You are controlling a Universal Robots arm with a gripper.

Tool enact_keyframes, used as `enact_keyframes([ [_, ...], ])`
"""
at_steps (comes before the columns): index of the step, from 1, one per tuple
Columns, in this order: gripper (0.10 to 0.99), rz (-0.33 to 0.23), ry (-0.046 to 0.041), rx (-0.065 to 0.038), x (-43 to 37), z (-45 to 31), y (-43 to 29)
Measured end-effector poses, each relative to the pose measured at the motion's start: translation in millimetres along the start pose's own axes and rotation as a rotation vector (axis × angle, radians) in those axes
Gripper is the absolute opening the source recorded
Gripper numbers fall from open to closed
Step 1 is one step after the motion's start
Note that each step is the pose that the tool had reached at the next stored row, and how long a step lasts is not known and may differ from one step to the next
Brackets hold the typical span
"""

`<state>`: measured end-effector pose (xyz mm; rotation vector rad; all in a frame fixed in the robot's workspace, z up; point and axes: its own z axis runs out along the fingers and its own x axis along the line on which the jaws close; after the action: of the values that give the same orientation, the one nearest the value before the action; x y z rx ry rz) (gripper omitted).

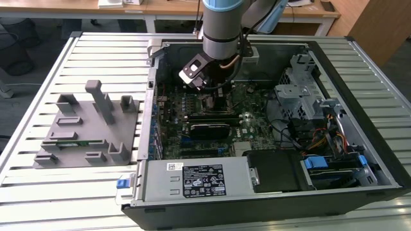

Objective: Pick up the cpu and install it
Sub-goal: 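Place the cpu into insertion slot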

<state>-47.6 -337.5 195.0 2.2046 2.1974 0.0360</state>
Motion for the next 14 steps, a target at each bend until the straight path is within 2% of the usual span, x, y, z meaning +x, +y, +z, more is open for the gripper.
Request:
enact_keyframes([
  [6,0.541,0.001,0.0023,0.0,0.0,3.1,0.0],
  [14,0.541,0.001,0.0023,0.0,0.0,3.4,0.0],
])
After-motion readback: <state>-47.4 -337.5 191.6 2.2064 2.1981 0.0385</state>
